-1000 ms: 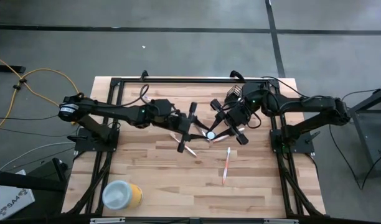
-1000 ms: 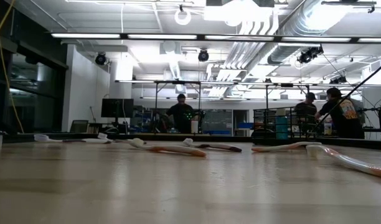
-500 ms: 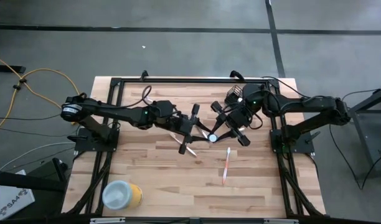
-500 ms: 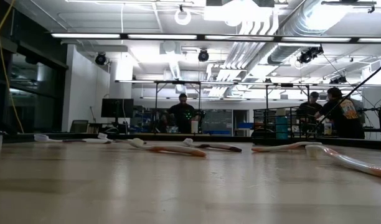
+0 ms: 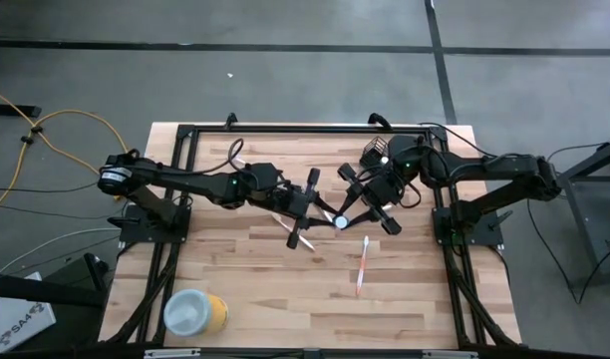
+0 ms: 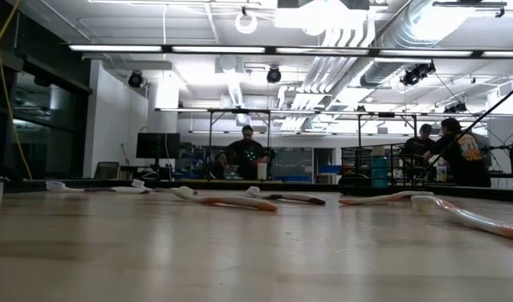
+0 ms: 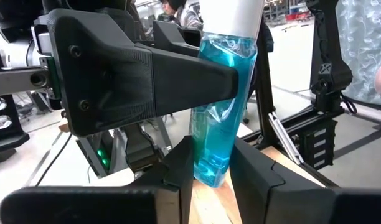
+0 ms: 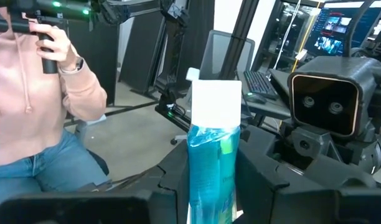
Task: Pick & Place toothbrushing station
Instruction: Put the blue mouthwash bottle into the middle of the black mesh organizer
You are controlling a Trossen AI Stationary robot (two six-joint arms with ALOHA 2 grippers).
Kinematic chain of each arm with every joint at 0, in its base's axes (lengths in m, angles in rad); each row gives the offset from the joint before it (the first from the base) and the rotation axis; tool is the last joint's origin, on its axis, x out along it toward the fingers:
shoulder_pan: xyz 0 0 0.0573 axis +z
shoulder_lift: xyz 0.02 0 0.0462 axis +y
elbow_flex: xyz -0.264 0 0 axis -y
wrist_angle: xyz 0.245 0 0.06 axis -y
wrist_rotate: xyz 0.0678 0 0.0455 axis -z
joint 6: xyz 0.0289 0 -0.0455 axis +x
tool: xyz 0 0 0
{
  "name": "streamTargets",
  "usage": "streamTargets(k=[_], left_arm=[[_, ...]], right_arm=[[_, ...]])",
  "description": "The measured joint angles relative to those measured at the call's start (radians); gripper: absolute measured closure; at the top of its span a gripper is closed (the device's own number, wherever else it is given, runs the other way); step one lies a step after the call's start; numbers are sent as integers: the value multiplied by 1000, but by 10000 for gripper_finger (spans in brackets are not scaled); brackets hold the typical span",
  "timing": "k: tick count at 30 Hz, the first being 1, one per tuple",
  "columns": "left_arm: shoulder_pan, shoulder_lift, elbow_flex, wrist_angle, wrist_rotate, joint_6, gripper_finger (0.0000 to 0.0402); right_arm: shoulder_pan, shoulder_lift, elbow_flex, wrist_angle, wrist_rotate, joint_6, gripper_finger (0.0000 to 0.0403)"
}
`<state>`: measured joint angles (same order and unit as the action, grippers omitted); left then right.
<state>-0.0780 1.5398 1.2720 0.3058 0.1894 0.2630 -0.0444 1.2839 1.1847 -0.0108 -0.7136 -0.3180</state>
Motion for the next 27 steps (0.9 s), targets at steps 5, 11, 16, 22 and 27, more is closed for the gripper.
streamTargets(k=[5, 11, 16, 22, 27], left_arm=[[0, 0, 0, 0, 1, -6, 334], [0, 1, 0, 0, 2, -10, 336], [0, 3, 0, -1, -3, -32, 337], [0, 3, 0, -1, -12, -33, 337], [0, 3, 0, -8, -12, -36, 337]], right_arm=[[0, 0, 0, 0, 0, 0, 307], [0, 1, 0, -6, 1, -1, 272], [-1, 2, 0, -6, 18, 0, 234], [-2, 3, 0, -7, 38, 31, 193], [-2, 3, 0, -7, 42, 53, 179]])
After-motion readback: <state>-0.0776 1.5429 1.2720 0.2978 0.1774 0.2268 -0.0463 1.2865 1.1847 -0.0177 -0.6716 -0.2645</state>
